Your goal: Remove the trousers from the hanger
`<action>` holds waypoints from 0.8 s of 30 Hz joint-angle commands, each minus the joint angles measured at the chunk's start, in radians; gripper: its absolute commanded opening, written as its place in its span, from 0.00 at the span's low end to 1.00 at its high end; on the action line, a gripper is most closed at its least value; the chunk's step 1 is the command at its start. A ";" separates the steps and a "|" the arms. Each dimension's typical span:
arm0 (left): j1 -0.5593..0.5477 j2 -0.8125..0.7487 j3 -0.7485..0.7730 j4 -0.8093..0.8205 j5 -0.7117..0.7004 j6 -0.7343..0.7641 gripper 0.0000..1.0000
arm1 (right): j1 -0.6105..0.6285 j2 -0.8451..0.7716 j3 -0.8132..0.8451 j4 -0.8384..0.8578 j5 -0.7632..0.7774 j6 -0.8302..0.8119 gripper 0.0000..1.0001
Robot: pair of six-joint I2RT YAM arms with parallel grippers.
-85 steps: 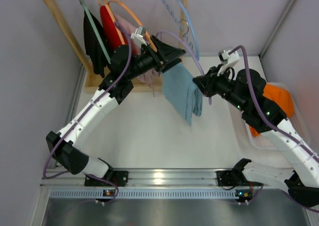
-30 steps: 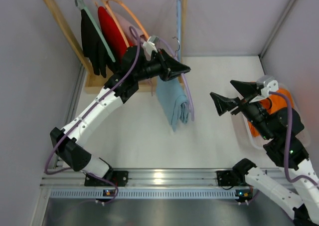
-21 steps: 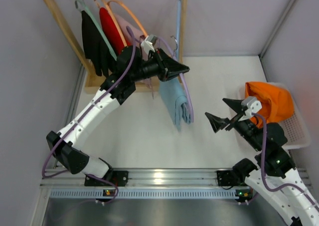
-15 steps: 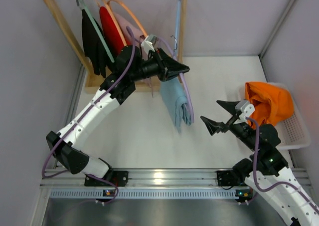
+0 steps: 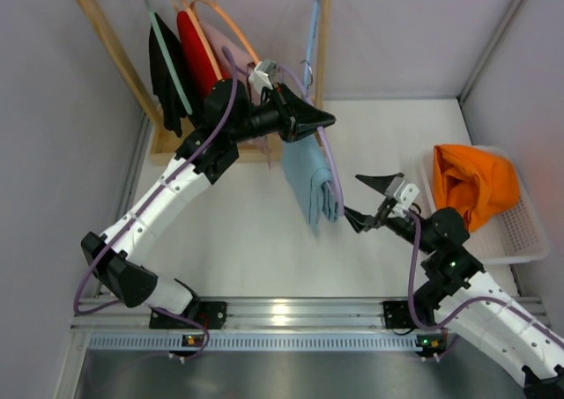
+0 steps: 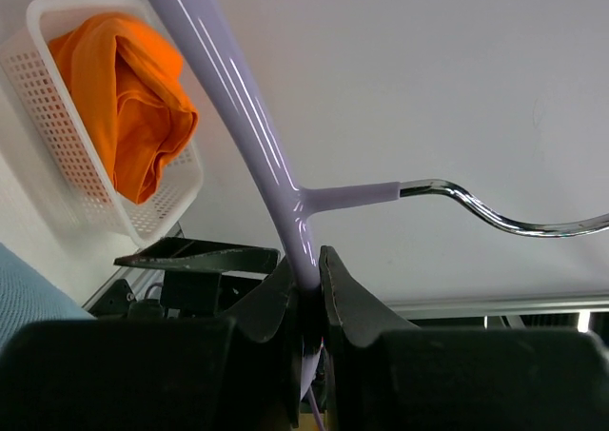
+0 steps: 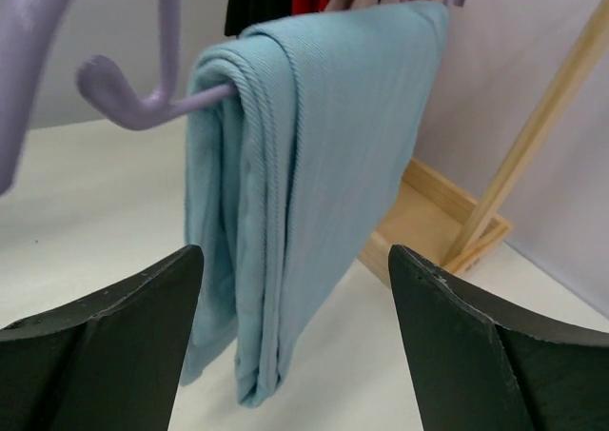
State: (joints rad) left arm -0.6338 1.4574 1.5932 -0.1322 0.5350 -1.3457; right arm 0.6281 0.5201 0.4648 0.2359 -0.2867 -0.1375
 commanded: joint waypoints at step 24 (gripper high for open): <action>0.003 -0.091 0.051 0.229 0.010 -0.026 0.00 | 0.081 0.310 0.028 0.462 0.055 -0.116 0.51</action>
State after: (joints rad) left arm -0.6312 1.4574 1.5932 -0.1284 0.5331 -1.3556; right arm 0.6933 0.8200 0.4404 0.5972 -0.2470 -0.2440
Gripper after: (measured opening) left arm 0.146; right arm 0.528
